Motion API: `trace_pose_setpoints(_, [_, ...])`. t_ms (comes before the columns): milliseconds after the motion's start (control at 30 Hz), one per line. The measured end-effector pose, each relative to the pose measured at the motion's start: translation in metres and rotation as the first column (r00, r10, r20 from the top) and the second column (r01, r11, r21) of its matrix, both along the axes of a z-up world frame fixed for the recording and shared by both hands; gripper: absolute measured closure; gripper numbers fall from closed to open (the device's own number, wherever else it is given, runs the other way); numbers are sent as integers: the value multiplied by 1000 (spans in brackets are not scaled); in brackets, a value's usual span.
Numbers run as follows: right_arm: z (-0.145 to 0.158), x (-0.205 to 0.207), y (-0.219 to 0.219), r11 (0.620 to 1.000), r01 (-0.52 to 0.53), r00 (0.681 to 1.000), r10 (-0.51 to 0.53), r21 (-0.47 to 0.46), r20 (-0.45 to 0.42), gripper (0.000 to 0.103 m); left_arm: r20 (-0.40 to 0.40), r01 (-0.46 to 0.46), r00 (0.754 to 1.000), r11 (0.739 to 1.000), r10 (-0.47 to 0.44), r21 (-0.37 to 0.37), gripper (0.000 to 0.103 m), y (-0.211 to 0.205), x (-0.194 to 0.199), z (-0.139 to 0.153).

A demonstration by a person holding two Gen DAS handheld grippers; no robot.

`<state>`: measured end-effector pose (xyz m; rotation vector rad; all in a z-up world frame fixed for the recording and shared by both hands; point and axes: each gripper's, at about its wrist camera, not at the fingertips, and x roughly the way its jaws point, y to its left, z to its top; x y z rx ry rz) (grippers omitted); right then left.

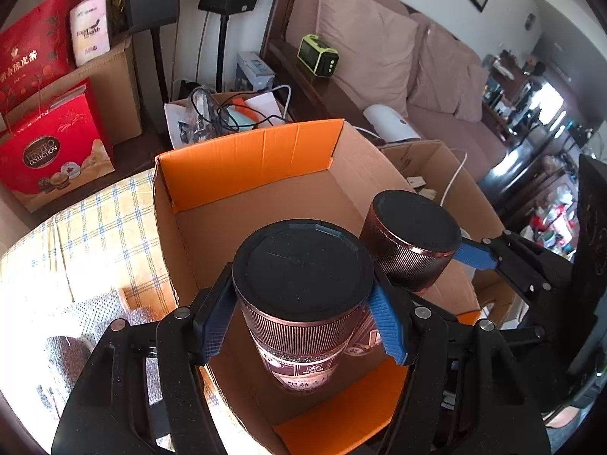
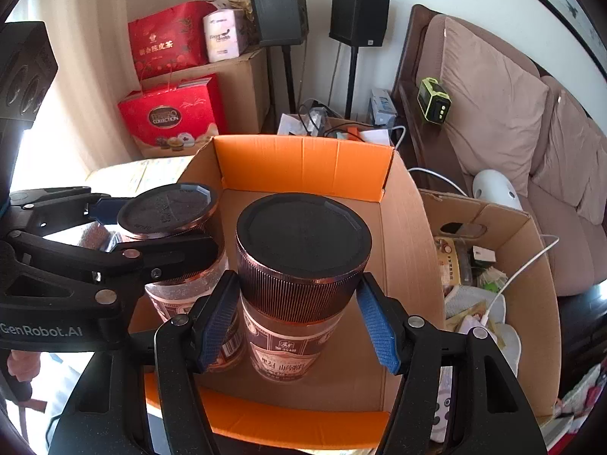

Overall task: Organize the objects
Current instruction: 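Lift both held jars and carry them over the open cardboard box, then set the left jar upright in the box and open left gripper while right holds its jar above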

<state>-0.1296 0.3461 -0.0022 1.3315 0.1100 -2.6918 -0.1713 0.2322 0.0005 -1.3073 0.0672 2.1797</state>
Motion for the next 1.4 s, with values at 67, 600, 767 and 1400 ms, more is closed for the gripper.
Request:
trace_pose_setpoints(67, [-1, -8, 1, 1000, 9, 1000, -9, -13, 0, 38, 16, -15, 1000, 1000, 15, 1, 40, 4, -13, -4])
trace_pose_setpoints(600, [-55, -60, 7, 1000, 18, 988, -22, 25, 154, 41, 215, -77, 972, 993, 95, -92, 40, 6, -42, -59])
trace_pose_setpoints(767, [-68, -65, 21, 998, 66, 976, -63, -6, 209, 38, 211, -71, 973, 991, 93, -112, 39, 9, -39, -56])
trace_pose_setpoints(1400, [-76, -52, 15, 997, 19, 958, -38, 71, 285, 41, 192, -77, 978, 995, 87, -59, 39, -12, -29, -25])
